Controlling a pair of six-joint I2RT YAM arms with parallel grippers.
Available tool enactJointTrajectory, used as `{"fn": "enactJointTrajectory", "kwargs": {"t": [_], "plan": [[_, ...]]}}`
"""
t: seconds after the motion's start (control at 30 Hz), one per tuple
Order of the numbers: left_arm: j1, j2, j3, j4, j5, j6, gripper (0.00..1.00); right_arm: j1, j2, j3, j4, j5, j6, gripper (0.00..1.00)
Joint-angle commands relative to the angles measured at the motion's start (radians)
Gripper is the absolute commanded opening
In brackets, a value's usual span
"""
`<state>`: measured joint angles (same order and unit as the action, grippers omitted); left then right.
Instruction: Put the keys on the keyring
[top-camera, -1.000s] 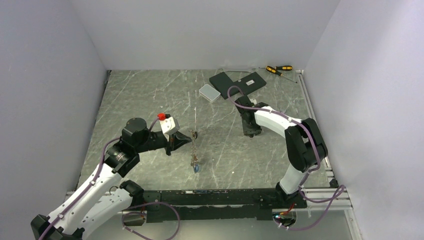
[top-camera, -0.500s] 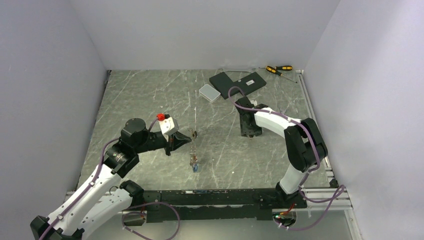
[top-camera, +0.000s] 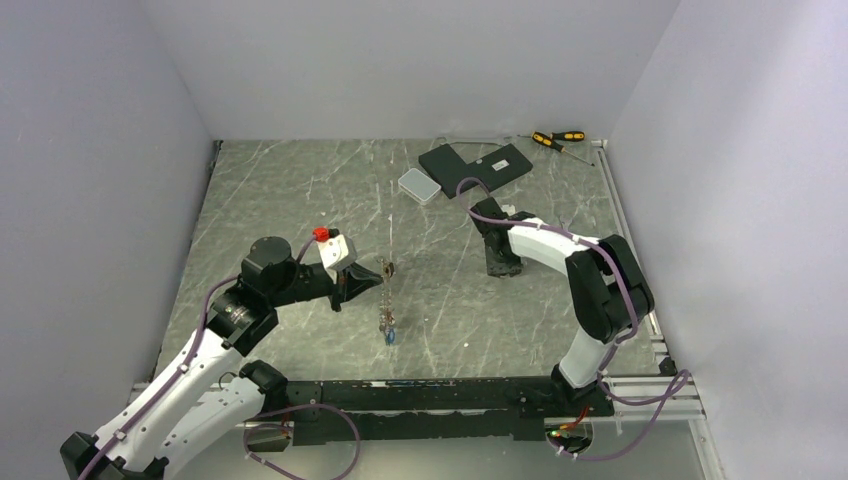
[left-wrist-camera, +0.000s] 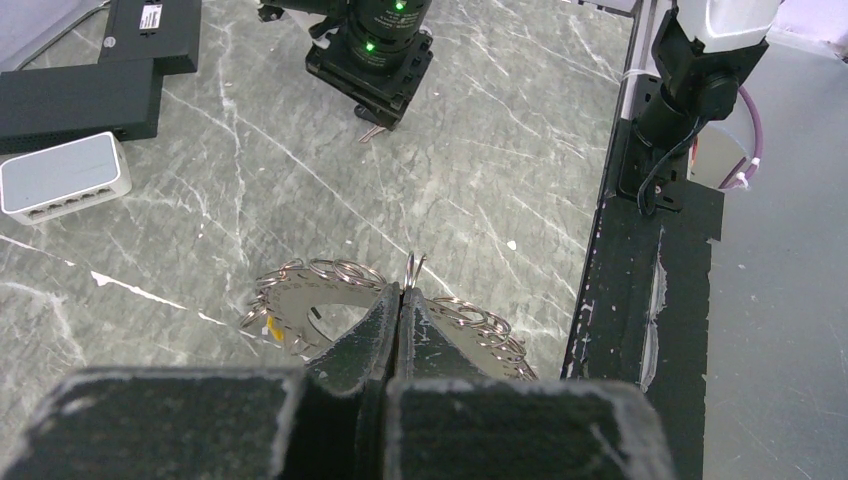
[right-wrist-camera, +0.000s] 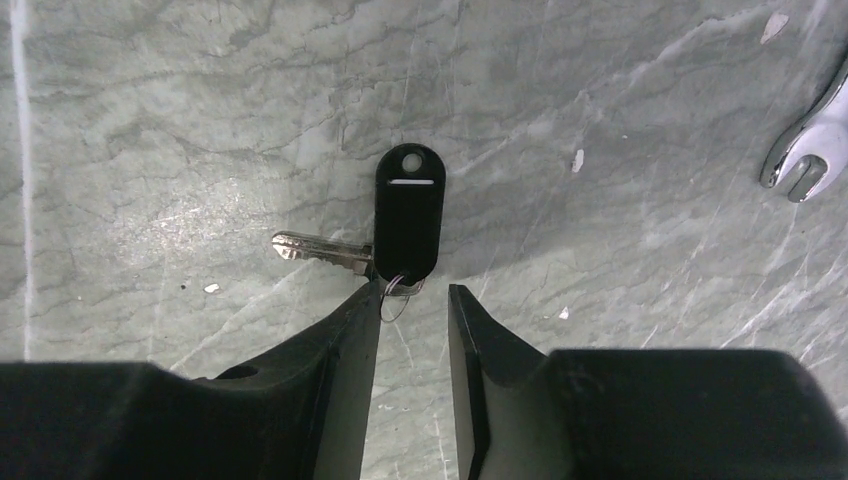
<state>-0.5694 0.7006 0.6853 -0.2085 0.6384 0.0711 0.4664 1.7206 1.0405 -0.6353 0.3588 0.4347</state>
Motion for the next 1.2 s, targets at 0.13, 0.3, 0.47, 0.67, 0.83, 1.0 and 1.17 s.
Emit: {"fn": "enactJointTrajectory", "kwargs": {"t": [0.13,0.3,0.47,0.67,0.83,1.0,1.17], "plan": [[-0.004,-0.021,0.045,0.049,0.009,0.025,0.00,0.003,0.001,-0.009,0.037,0.031,0.002,0.27],[-0.004,-0.020,0.045,0.049,0.007,0.025,0.00,0.002,0.002,-0.005,0.033,0.043,-0.005,0.17],[-0.004,-0.017,0.045,0.047,0.006,0.028,0.00,0.003,0.000,-0.001,0.028,0.055,-0.015,0.03],[-0.004,-0.014,0.045,0.046,0.003,0.029,0.00,0.002,-0.017,0.001,0.010,0.075,-0.025,0.00],[-0.004,-0.009,0.045,0.044,0.000,0.031,0.00,0.003,-0.049,-0.010,0.013,0.065,-0.031,0.15],[-0.004,-0.007,0.046,0.042,-0.004,0.034,0.00,0.002,-0.064,-0.013,0.007,0.059,-0.031,0.16],[-0.004,-0.007,0.045,0.041,-0.008,0.035,0.00,0.003,-0.077,-0.031,0.010,0.052,-0.030,0.16]]}}
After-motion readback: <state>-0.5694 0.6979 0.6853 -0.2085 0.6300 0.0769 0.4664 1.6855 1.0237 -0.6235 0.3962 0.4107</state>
